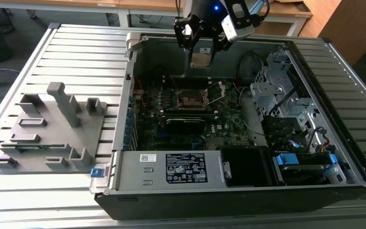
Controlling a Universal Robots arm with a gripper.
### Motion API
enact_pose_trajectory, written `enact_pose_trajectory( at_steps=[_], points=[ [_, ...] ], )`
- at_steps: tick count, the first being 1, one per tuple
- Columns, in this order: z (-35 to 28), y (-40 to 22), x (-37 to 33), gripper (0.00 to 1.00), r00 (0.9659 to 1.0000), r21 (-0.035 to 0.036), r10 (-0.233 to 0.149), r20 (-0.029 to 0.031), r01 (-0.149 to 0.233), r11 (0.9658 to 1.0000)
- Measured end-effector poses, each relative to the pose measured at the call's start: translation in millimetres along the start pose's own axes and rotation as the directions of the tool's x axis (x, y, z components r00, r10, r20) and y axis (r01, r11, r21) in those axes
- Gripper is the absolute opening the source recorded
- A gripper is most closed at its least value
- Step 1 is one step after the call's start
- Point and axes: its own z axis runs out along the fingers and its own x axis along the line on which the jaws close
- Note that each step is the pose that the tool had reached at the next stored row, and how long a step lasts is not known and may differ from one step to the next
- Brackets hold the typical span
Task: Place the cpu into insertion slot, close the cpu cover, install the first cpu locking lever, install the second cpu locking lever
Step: 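Place the cpu into insertion slot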
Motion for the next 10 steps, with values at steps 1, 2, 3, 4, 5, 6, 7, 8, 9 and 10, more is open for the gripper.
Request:
enact_pose_trajectory(
  at_steps=[1,2,3,4,5,6,7,8,9,10],
  points=[
    [0.0,0.0,0.0,0.54,1.0,0.0,0.0,0.0,0.0,1.0],
    [0.1,0.0,0.0,0.54,1.0,0.0,0.0,0.0,0.0,1.0],
    [0.3,0.0,0.0,0.54,1.0,-0.0002,0.0,0.0001,0.0,1.0],
    [0.6,0.0,0.0,0.54,1.0,-0.0002,0.0,0.0001,0.0,1.0],
    [0.9,-0.1,0.0,0.54,1.0,-0.0002,0.0,0.0001,0.0,1.0],
    [1.2,-0.1,0.0,0.54,1.0,-0.0001,0.0,0.0,0.0,1.0],
    [1.6,-0.1,0.0,0.54,1.0,-0.0001,0.0,0.0,0.0,1.0],
    [2.0,-0.2,0.0,0.54,1.0,-0.0001,0.0,0.0,0.0,1.0],
    [2.4,-0.2,-0.1,0.54,1.0,-0.0001,0.0,0.0,0.0,1.0],
    [2.6,-0.2,-0.1,0.54,1.0,0.0,0.0,0.0,0.0,1.0]
  ],
)
